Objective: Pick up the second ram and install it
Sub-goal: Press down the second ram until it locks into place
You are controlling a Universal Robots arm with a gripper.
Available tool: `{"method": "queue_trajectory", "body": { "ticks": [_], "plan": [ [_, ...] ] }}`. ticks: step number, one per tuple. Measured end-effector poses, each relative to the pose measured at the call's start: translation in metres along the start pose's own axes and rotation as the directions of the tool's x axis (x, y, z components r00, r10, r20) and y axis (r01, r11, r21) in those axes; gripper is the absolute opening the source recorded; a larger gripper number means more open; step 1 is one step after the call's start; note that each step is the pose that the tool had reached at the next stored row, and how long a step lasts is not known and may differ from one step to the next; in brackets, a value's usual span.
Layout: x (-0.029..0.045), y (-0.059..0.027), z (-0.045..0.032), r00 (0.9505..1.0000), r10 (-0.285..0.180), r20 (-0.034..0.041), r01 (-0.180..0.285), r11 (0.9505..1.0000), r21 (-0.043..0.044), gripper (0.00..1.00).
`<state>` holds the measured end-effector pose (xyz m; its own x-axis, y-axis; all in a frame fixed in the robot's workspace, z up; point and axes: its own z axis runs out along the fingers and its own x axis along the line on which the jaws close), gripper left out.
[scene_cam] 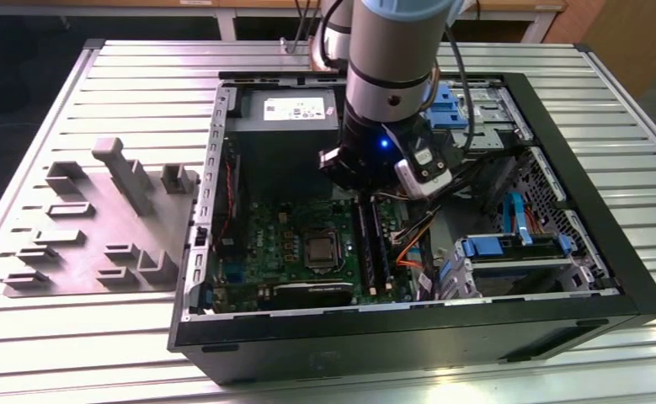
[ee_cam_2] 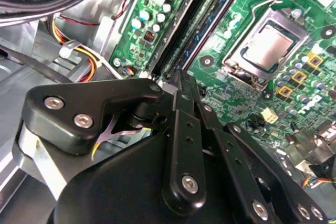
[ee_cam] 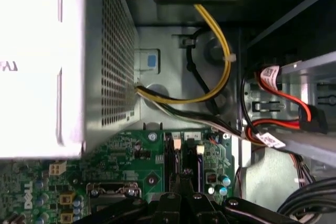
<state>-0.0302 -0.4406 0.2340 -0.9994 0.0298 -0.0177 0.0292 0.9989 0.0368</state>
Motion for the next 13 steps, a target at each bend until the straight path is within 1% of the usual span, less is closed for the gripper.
{"method": "queue_trajectory", "body": {
  "ticks": [4,8,11,13],
  "plan": [
    [0.0002,0.0021,0.0042,1.0,0.0,0.0001,0.0,1.0,-0.0002,0.1],
    [0.0002,0.0023,0.0046,1.0,0.0,-0.0001,0.0,1.0,0.0002,0.1],
    [0.0006,0.004,0.0054,1.0,0.0,0.0001,0.0,1.0,-0.0002,0.1],
    [0.0006,0.0044,0.0071,1.0,0.0,0.0,0.0,1.0,-0.0002,0.1]
  ]
}}
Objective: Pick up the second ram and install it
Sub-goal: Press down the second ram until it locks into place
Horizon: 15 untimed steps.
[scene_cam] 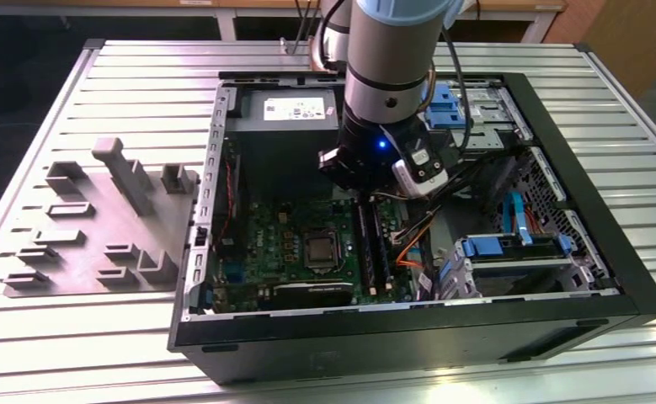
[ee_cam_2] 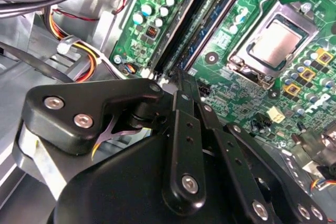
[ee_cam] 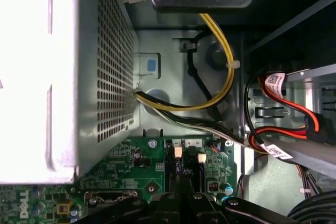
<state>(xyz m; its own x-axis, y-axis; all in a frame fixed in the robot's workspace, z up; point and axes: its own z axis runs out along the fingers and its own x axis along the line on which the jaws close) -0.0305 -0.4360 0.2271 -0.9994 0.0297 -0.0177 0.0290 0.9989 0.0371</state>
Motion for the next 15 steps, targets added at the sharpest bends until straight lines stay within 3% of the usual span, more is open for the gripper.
{"method": "queue_trajectory", "body": {
  "ticks": [15],
  "plan": [
    [0.0002,0.0,0.0055,1.0,0.0,-0.0001,0.0,1.0,-0.0002,0.1]
  ]
}}
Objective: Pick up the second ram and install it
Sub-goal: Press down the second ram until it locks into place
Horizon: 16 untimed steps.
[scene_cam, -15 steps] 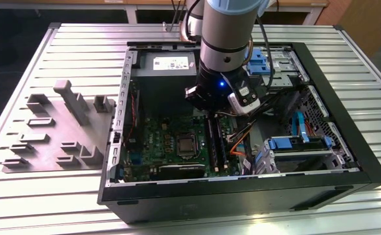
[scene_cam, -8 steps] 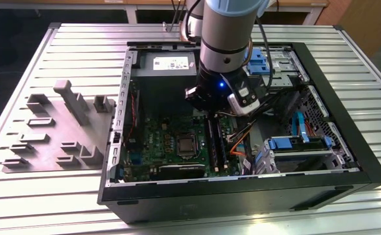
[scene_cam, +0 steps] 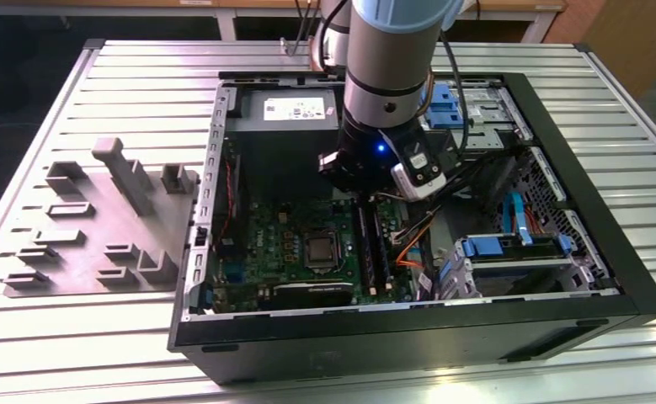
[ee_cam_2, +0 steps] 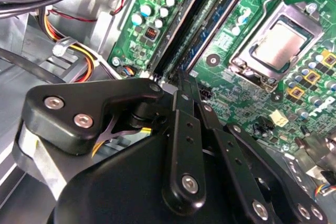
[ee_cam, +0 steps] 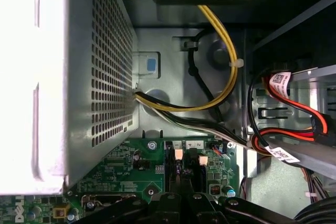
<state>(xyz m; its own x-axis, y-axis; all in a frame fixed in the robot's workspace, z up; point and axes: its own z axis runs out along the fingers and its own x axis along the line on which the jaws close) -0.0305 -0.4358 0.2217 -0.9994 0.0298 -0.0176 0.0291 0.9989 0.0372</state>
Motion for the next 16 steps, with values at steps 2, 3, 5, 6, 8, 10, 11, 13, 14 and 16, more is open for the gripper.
{"method": "queue_trajectory", "body": {
  "ticks": [2,3,5,6,8,10,11,13,14,16],
  "plan": [
    [0.0,0.0,0.0,1.0,0.0,0.0,0.0,1.0,0.0001,0.1],
    [0.0,0.0,0.0,1.0,0.0,0.0,0.0,1.0,0.0001,0.1],
    [0.0,-0.0001,0.0014,1.0,0.0,0.0,0.0,1.0,0.0002,0.1],
    [0.0,-0.0001,0.0016,1.0,0.0,-0.0001,0.0,1.0,0.0004,0.1],
    [0.0,-0.0001,0.0017,1.0,0.0,-0.0001,0.0,1.0,0.0003,0.1],
    [0.0,-0.0001,0.0019,1.0,0.0,0.0,0.0,1.0,-0.0001,0.1],
    [0.0,-0.0001,0.0019,1.0,0.0,0.0001,0.0,1.0,0.0,0.1],
    [0.0,-0.0001,0.0028,1.0,0.0,0.0,0.0,1.0,-0.0001,0.1],
    [0.0,-0.0001,0.0038,1.0,0.0,-0.0002,0.0,1.0,0.0002,0.1],
    [0.0001,-0.0002,0.0045,1.0,0.0,-0.0001,0.0,1.0,0.0004,0.1]
  ]
}}
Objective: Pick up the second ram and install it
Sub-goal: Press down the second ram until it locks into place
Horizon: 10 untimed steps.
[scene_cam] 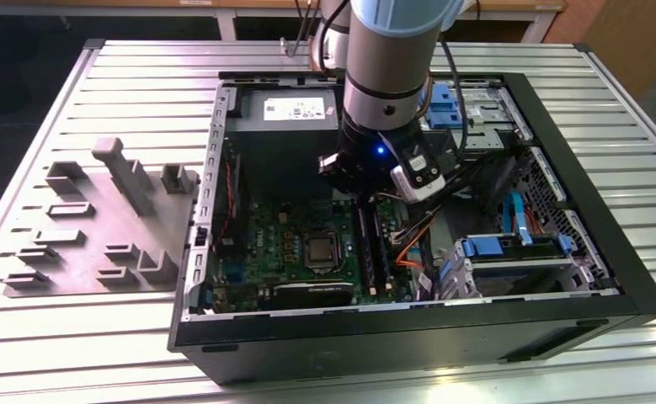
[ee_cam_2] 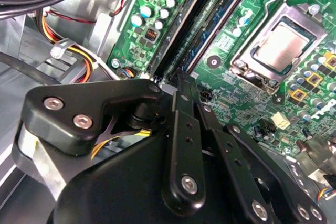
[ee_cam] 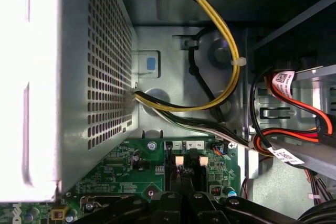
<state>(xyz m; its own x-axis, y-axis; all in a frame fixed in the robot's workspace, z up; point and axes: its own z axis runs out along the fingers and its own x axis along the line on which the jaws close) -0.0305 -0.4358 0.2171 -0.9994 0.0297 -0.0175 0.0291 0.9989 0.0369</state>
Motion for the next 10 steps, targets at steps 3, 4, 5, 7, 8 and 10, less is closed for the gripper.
{"method": "queue_trajectory", "body": {
  "ticks": [3,4,5,7,8,10],
  "plan": [
    [0.0,0.0,0.0002,1.0,0.0,0.0001,0.0,1.0,-0.0002,0.1],
    [0.0,0.0,0.0002,1.0,0.0,0.0002,0.0,1.0,-0.0003,0.1],
    [0.0,0.0,0.0002,1.0,0.0,0.0002,0.0,1.0,-0.0004,0.1],
    [0.0,0.0,0.0002,1.0,0.0,0.0002,0.0,1.0,-0.0004,0.1],
    [0.0,0.0001,-0.0003,1.0,0.0,0.0003,0.0,1.0,-0.0007,0.1],
    [-0.0001,0.0004,-0.0031,1.0,0.0,0.0008,0.0,1.0,-0.0022,0.1]
  ]
}}
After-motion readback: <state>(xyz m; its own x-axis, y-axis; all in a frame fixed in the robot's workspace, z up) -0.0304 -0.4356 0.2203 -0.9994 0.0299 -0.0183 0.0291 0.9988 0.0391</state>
